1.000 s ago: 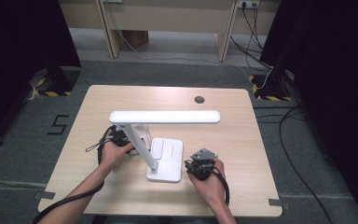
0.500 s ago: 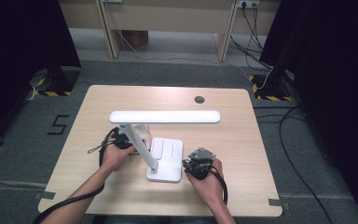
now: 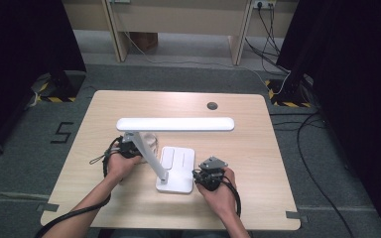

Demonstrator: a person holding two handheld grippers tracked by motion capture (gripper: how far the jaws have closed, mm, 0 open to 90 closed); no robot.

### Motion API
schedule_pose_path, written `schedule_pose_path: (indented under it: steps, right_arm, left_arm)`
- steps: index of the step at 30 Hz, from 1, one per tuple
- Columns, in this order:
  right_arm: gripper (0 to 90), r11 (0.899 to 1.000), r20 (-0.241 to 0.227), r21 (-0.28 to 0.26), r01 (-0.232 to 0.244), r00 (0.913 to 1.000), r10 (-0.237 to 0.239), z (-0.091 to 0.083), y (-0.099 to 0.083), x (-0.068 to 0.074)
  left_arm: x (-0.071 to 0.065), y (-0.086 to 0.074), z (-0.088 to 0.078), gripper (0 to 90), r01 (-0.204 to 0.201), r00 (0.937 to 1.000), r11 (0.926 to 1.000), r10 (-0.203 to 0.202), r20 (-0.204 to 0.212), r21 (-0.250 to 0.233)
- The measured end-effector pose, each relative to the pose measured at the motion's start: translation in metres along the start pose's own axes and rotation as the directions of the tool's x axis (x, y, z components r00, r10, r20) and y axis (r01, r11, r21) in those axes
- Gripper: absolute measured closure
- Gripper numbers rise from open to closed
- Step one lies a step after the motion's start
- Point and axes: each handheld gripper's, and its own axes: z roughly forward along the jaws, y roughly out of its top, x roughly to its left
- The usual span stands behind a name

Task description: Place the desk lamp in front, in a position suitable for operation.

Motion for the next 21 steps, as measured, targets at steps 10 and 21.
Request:
schedule_pose_path:
  steps: [10,21]
  right_arm:
    - [63.4,0.999,-0.028,-0.032,0.001,0.9996,-0.002,0.015,0.009,0.006]
    - [64.0,0.999,-0.048,-0.05,-0.004,0.9988,0.001,0.023,0.012,0.009]
  left_arm:
    - [0.0,-0.006,-0.057,82.5,0.027,0.9982,0.989,-0.018,0.058,-0.146]
    - [-0.018,-0.008,-0.114,82.4,0.005,0.9942,0.9669,0.023,0.105,-0.255]
